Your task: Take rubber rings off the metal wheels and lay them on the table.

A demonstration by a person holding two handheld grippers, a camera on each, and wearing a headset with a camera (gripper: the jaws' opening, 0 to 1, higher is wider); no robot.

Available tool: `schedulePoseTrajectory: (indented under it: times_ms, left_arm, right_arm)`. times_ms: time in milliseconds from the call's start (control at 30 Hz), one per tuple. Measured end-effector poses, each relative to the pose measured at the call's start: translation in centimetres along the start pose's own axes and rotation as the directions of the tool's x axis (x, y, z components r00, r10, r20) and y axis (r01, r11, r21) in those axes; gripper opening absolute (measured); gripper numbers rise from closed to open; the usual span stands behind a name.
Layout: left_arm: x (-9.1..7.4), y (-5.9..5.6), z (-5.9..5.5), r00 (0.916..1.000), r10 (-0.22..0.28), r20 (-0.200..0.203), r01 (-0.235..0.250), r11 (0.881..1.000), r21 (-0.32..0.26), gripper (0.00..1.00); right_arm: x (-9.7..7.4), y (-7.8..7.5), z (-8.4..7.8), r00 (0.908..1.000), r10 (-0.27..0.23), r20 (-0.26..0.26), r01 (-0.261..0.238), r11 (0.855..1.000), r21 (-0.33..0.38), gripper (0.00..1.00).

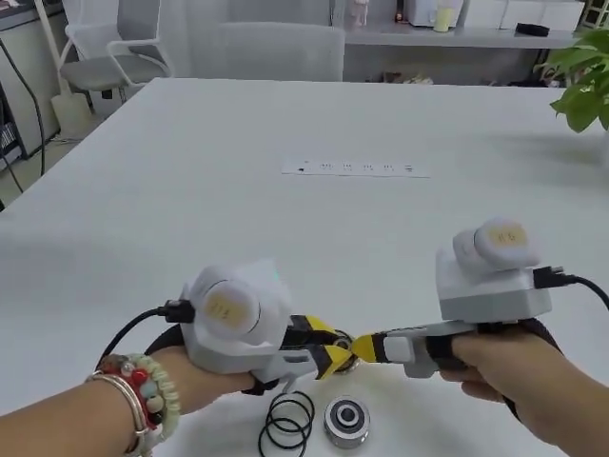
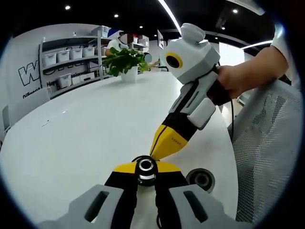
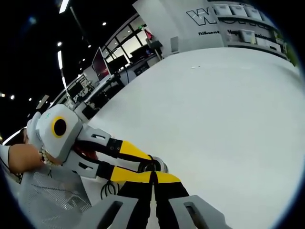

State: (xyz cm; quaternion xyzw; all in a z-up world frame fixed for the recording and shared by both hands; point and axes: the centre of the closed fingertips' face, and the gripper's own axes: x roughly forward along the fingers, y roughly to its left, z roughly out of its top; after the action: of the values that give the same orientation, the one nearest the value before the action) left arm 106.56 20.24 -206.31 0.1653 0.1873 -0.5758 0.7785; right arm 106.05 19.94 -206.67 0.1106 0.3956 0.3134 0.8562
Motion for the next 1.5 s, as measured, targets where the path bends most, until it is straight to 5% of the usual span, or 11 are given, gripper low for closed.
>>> schedulePoseTrajectory:
  times_ms: [300,567,767,900,1300,1500]
  left_arm:
    - [-0.4,0.0,0.0,0.9986,-0.031,-0.042,0.031,0.999,0.01,0.09]
    - [-2.3,0.1,2.9,0.9962,-0.083,0.025,0.083,0.997,0.011,0.21]
    - [-3.9,-0.1,4.1,0.9947,-0.102,0.016,0.099,0.99,0.1,0.35]
    - [-5.2,-0.3,5.2,0.9916,-0.123,0.042,0.118,0.989,0.091,0.44]
    - [-10.0,-0.2,9.9,0.9884,-0.097,0.117,0.078,0.985,0.154,0.76]
    - [-13.0,-0.3,9.9,0.989,-0.068,0.131,0.042,0.981,0.19,0.83]
  right_arm:
    - [-0.2,-0.4,0.2,0.9999,-0.008,0.011,0.007,1.0,0.013,0.0]
    - [-0.4,-0.4,0.7,0.9997,-0.006,0.025,0.006,1.0,0.019,0.0]
    - [-0.5,-0.1,0.8,0.9995,0.004,0.032,-0.005,1.0,0.025,0.0]
    - [-0.6,0.1,0.8,0.9993,0.011,0.036,-0.012,0.999,0.03,0.0]
    - [-1.3,1.3,2.1,0.9959,0.041,0.08,-0.043,0.999,0.017,0.0]
    - [-1.3,2.3,2.7,0.9911,0.079,0.107,-0.083,0.996,0.03,0.0]
